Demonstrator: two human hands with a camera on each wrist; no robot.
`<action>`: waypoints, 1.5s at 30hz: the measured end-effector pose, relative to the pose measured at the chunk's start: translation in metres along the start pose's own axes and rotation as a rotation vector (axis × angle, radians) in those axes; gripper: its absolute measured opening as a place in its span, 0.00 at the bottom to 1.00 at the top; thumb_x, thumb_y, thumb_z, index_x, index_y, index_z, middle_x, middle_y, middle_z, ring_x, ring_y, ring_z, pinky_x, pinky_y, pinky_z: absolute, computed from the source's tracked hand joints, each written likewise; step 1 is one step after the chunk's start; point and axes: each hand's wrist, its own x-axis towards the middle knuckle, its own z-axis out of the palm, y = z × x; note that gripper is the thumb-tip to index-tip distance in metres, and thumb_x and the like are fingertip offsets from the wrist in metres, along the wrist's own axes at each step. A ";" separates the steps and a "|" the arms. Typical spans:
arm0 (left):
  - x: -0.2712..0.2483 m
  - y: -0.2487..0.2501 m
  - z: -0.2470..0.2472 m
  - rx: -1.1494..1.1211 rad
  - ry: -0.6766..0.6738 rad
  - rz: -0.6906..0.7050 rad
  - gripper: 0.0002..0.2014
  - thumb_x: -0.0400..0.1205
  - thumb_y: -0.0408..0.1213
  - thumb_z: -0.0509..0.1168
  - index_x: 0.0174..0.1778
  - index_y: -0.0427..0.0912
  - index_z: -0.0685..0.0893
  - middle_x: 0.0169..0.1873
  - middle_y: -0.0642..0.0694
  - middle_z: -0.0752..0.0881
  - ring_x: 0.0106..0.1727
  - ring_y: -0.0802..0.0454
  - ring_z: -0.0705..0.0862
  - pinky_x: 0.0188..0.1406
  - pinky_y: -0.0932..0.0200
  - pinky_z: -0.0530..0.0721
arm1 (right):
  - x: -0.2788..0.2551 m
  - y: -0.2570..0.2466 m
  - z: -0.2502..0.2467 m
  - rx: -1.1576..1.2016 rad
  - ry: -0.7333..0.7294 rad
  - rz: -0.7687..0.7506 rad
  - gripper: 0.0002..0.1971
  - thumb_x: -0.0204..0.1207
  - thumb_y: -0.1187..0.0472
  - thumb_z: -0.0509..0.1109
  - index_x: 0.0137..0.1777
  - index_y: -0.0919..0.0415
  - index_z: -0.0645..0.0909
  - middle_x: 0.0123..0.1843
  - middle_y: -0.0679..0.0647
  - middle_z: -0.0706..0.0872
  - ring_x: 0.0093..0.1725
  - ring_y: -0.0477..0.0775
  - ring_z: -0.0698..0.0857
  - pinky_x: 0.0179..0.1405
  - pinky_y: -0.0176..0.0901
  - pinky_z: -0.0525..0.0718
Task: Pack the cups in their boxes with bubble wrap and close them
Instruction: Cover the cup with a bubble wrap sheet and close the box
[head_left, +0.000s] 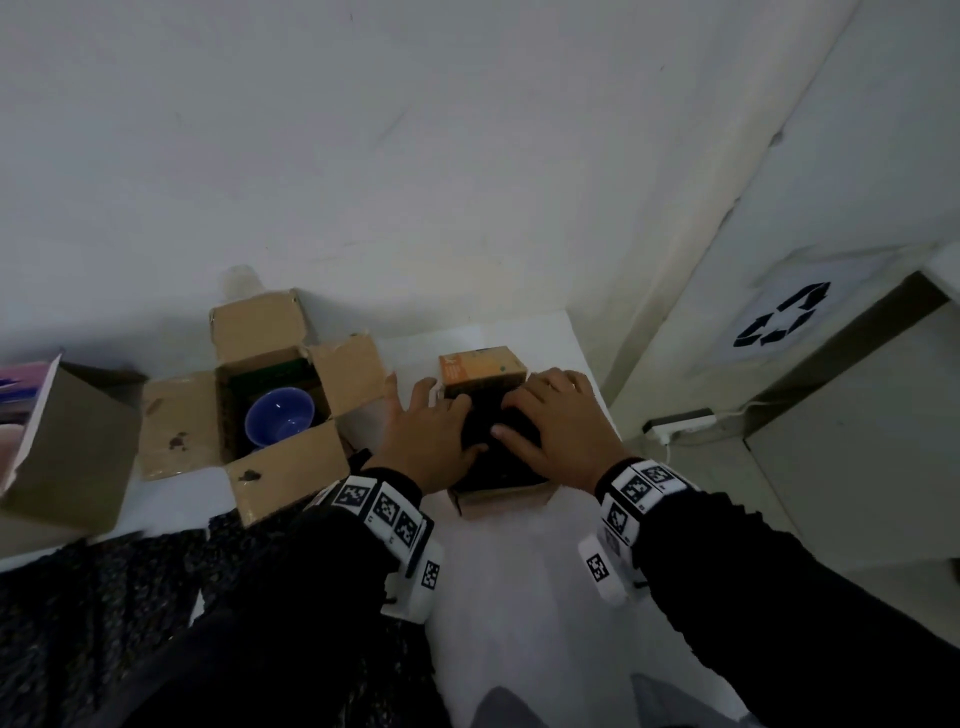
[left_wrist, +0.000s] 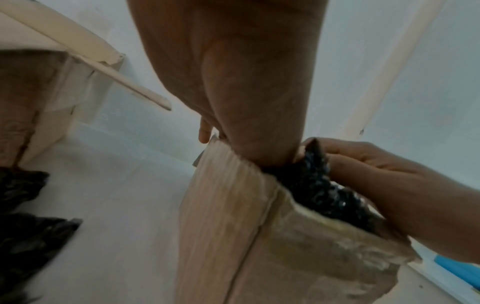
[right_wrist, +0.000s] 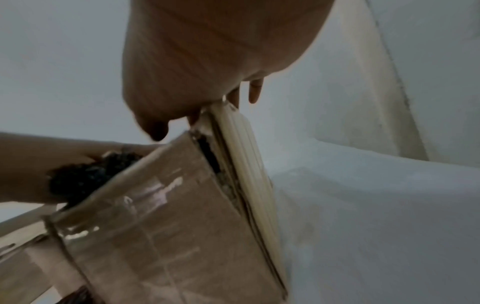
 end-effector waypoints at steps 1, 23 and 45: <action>-0.002 0.001 0.001 0.005 0.010 -0.001 0.27 0.80 0.65 0.54 0.68 0.49 0.68 0.71 0.47 0.76 0.82 0.40 0.55 0.75 0.23 0.38 | -0.008 0.002 0.000 -0.006 -0.005 -0.030 0.18 0.77 0.39 0.62 0.52 0.51 0.83 0.51 0.46 0.85 0.56 0.55 0.79 0.61 0.53 0.69; -0.074 -0.005 0.023 -0.014 0.158 0.373 0.32 0.83 0.61 0.39 0.54 0.51 0.88 0.53 0.57 0.89 0.72 0.54 0.74 0.80 0.35 0.52 | -0.051 -0.038 -0.011 -0.173 -0.160 -0.061 0.23 0.76 0.34 0.52 0.56 0.48 0.79 0.49 0.54 0.83 0.53 0.62 0.84 0.73 0.80 0.60; -0.075 0.005 0.028 0.217 0.155 0.268 0.07 0.68 0.37 0.75 0.38 0.54 0.89 0.40 0.56 0.86 0.62 0.45 0.80 0.73 0.24 0.52 | -0.062 -0.055 -0.015 -0.225 -0.313 0.009 0.20 0.77 0.69 0.55 0.63 0.51 0.80 0.47 0.49 0.87 0.52 0.55 0.85 0.80 0.64 0.34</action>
